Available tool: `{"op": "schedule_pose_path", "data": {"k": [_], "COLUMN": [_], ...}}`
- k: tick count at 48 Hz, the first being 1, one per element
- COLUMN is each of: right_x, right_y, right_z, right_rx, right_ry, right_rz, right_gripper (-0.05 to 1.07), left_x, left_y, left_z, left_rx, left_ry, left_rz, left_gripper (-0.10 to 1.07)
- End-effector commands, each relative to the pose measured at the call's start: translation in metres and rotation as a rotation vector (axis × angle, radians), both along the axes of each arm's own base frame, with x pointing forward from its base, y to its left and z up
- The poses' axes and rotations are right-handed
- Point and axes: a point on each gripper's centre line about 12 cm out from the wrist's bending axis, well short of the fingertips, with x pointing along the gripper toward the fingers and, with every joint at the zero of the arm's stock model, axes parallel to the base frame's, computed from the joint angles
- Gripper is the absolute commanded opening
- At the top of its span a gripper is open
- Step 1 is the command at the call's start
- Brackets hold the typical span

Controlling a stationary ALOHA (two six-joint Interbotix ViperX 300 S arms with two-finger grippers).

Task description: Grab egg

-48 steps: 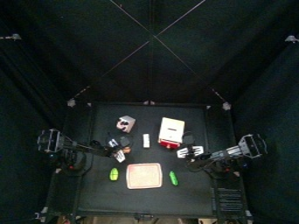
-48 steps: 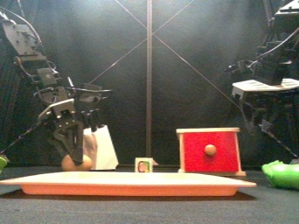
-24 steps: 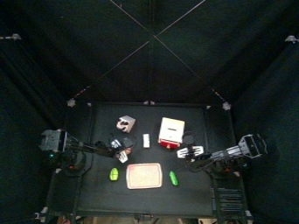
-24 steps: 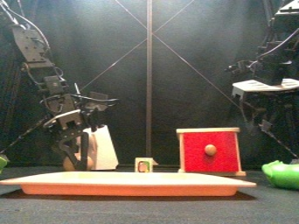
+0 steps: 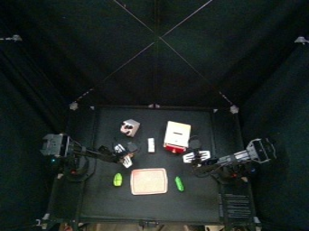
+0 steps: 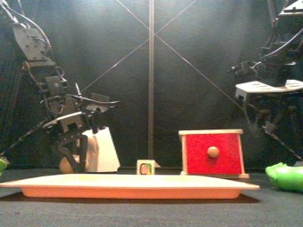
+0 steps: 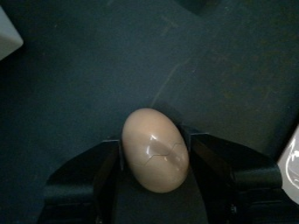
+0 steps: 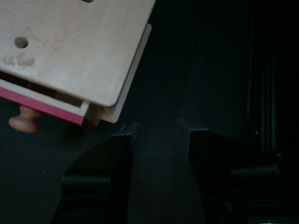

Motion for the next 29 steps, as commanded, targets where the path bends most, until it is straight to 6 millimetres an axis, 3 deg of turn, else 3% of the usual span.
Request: {"op": "schedule_pose_path", "data": {"k": [1,12,29], "right_x": [0.001,0.001,0.001], "right_y": [0.0,0.0,0.0], "right_z": [0.008,0.008,0.008], "right_rx": [0.002,0.002,0.002], "right_ry": [-0.03,-0.03,-0.03], "right_rz": [0.0,0.0,0.0], "right_gripper": [0.79,0.79,0.79], "left_x": [0.007,0.011,0.013], "left_y": [-0.005,-0.014,-0.018], "left_z": [0.019,0.035,0.034], "left_rx": [0.001,-0.008,-0.014], "left_ry": [-0.053,-0.102,-0.099], "left_rz": [0.005,-0.007,-0.013], "left_gripper": [0.83,0.83,0.83]}}
